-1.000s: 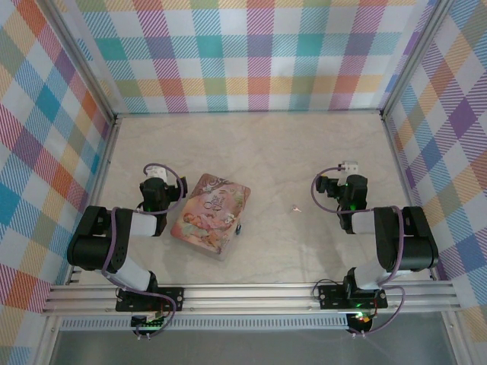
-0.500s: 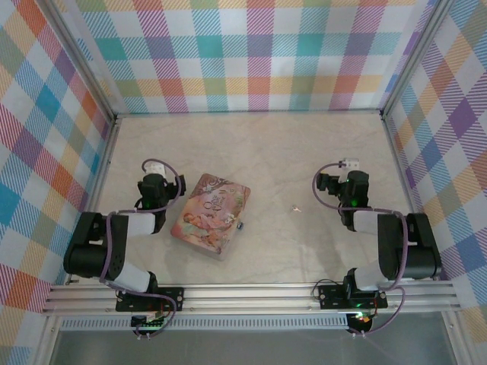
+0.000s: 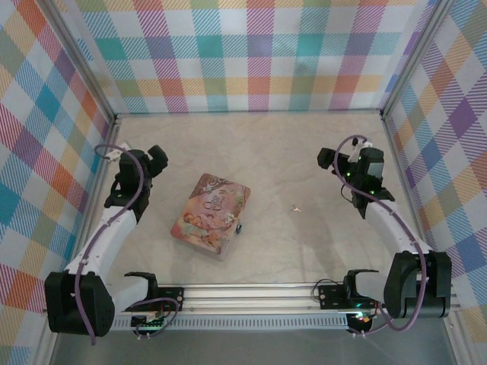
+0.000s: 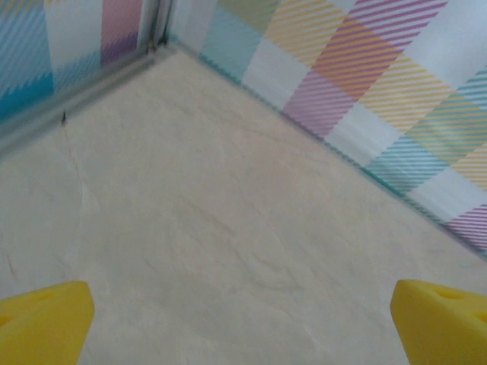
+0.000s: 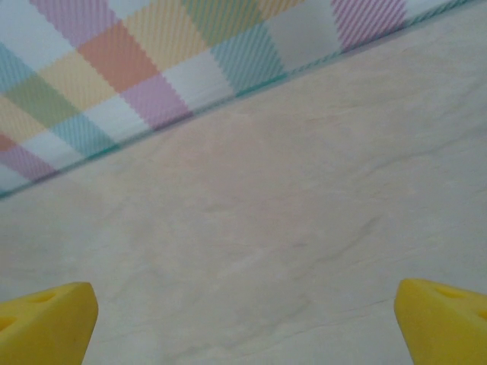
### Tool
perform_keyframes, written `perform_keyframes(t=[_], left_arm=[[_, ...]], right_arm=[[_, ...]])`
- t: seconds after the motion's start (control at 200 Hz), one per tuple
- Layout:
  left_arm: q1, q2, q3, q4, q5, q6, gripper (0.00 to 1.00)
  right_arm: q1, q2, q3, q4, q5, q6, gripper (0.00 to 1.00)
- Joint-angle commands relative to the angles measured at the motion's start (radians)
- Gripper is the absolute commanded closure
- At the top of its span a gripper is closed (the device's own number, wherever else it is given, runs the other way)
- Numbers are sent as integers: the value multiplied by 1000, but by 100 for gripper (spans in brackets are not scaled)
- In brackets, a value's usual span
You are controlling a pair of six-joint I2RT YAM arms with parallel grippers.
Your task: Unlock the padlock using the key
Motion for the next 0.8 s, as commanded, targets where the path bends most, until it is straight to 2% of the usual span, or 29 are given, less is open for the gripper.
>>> perform_keyframes(t=[0.0,0.11,0.24,0.415,0.565,0.675,0.795], left_arm=[[11,-26,32,-350,157,-176,2],[-3,-76,29,-494,245,-232,5],[-47,-158,28,-693,256,-293,6],[-99,-317,3,-837,316,-374,6],[-163,-426,-63,-854,390,-500,7],[-272,-468,-125,-820,363,-599,7],[-391,-446,-184,-738,311,-676,6]], right_arm=[[-4,42,53,-133,-267,118,0],[16,77,92,-155,-382,130,0],[88,109,145,-224,-412,107,0],[208,193,226,-285,-436,79,0],[304,300,312,-313,-438,49,1],[357,393,374,-319,-435,42,3],[400,503,454,-328,-443,40,6]])
